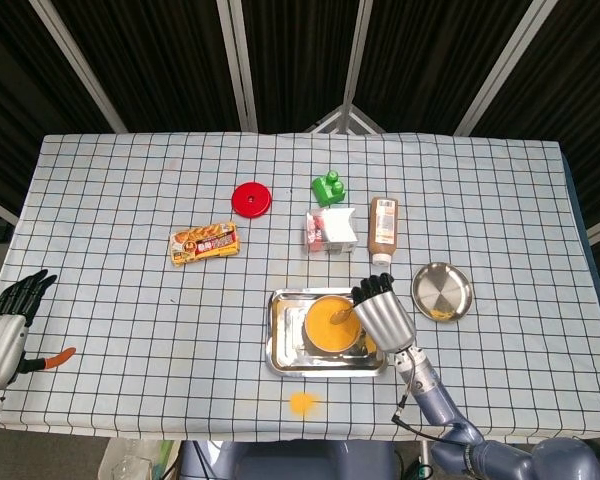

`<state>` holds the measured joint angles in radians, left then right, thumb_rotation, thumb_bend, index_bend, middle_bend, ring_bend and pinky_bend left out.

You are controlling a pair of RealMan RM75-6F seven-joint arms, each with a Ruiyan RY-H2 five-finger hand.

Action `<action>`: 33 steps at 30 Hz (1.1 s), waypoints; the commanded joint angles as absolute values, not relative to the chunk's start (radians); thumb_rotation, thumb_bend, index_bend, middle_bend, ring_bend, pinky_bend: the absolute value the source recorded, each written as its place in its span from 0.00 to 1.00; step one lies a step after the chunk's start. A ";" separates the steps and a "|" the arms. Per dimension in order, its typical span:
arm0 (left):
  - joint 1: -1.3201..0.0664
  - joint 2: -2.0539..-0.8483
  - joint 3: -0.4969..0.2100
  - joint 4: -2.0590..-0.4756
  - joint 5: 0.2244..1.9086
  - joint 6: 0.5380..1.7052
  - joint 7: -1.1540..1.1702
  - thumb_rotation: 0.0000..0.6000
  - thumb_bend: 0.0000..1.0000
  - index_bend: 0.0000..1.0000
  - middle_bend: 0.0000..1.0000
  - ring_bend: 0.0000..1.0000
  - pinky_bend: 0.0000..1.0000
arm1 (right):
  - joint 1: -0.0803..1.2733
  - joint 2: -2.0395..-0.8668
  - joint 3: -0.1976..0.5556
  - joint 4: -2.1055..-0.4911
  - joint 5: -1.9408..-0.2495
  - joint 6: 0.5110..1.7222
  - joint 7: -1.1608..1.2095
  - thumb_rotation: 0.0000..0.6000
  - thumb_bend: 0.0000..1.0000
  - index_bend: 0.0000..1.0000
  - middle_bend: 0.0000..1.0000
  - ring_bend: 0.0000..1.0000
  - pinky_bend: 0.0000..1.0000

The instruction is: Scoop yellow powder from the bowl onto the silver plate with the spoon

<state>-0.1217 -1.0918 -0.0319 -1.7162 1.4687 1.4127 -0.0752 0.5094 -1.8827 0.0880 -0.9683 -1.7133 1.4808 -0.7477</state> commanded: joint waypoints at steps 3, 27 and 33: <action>-0.120 -1.091 -0.032 -1.717 1.471 1.416 -0.076 1.00 0.00 0.00 0.00 0.00 0.00 | 0.510 -1.868 0.099 -0.985 -1.703 1.473 -0.769 1.00 0.68 0.79 0.60 0.50 0.50; -0.120 -1.094 -0.030 -1.715 1.476 1.416 -0.075 1.00 0.00 0.00 0.00 0.00 0.00 | 0.443 -1.822 0.034 -1.049 -1.722 1.487 -0.813 1.00 0.68 0.79 0.60 0.50 0.50; -0.122 -1.095 -0.030 -1.715 1.472 1.413 -0.071 1.00 0.00 0.00 0.00 0.00 0.00 | 0.437 -1.831 0.027 -1.015 -1.724 1.482 -0.787 1.00 0.68 0.79 0.60 0.50 0.50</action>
